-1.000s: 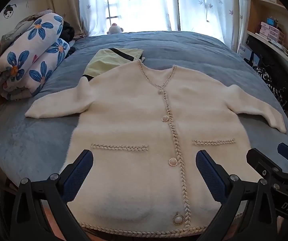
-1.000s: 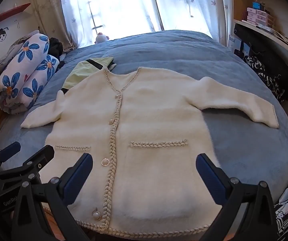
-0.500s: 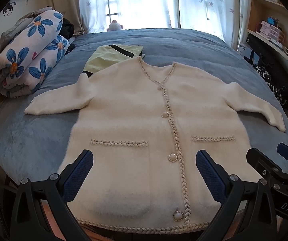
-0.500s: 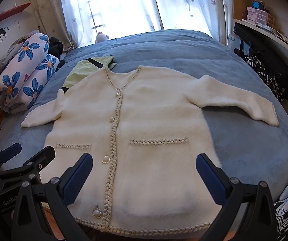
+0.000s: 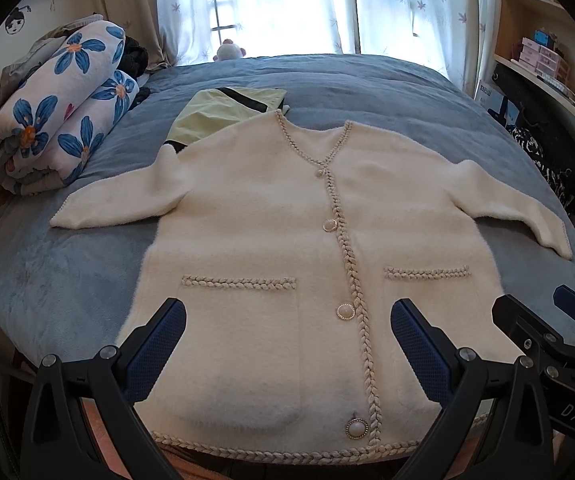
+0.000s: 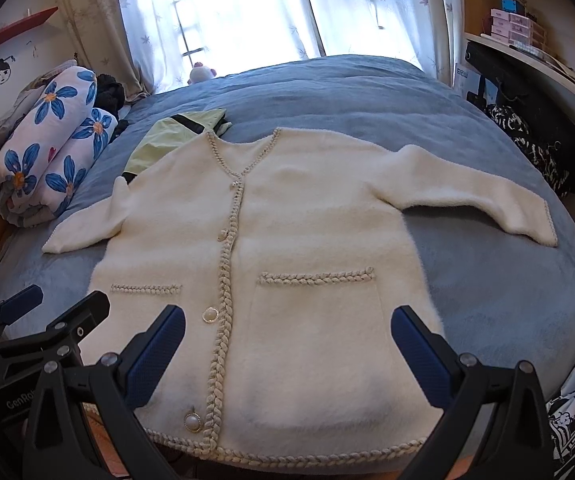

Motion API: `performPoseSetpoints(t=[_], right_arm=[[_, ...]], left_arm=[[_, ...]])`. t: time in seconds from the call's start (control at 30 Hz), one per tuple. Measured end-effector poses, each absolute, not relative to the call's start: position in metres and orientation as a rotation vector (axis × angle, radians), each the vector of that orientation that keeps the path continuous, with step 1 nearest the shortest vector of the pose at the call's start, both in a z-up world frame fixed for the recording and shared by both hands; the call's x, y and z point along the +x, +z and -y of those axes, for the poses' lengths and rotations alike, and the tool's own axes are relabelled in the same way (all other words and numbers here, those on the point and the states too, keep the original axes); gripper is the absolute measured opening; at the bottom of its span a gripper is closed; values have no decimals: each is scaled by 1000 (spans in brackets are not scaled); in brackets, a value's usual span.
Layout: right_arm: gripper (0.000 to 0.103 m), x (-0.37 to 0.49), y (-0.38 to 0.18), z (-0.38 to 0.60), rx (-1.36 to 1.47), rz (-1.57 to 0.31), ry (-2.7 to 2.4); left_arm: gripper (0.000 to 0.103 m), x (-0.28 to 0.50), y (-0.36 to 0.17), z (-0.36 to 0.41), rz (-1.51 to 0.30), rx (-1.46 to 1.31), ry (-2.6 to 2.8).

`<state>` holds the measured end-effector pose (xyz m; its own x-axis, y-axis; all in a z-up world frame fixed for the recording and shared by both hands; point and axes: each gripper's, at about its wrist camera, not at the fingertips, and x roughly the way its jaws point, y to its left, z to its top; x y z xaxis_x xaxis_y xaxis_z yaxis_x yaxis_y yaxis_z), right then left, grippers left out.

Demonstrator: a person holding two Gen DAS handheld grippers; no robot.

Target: Fold large clothes

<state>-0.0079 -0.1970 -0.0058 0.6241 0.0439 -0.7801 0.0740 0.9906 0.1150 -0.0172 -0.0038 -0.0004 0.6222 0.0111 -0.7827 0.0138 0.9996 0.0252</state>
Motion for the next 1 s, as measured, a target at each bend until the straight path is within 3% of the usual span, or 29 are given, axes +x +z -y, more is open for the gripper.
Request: performPoseSetpoints(t=[1.0], right_arm=[[103, -9, -13, 200, 151, -906, -17]], left_arm=[[101, -16, -4, 5, -910, 35, -1]])
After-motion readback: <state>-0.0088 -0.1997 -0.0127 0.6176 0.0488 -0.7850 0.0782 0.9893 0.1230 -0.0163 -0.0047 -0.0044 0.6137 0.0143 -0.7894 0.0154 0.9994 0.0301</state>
